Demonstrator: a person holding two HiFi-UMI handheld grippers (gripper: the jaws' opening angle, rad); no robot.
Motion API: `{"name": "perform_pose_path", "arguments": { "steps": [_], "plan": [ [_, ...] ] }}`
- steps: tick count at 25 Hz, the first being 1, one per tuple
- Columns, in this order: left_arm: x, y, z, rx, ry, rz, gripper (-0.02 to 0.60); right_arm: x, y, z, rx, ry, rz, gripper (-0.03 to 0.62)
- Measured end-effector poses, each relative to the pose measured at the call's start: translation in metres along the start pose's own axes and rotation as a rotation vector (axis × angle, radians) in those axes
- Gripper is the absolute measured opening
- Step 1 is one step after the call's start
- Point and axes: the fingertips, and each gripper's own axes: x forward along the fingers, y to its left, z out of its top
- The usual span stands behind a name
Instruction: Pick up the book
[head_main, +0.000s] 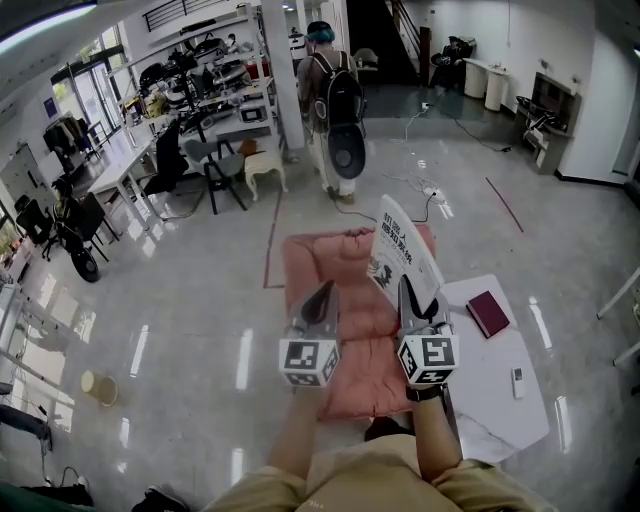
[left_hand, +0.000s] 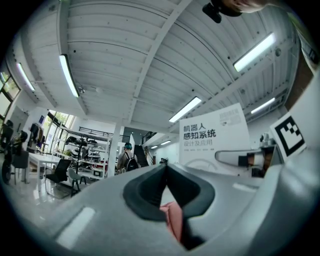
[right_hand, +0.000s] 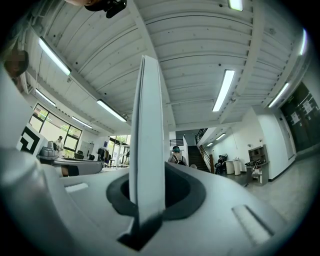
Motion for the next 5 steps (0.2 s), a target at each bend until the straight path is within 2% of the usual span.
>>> {"name": "perform_pose_path", "arguments": {
  "steps": [5],
  "plan": [
    [-0.0018,0.0011,-0.0031,0.0,-0.006,-0.005,0.002,0.0007,0.0004,0.0032,0.003,-0.019,-0.002,0.048]
  ]
}}
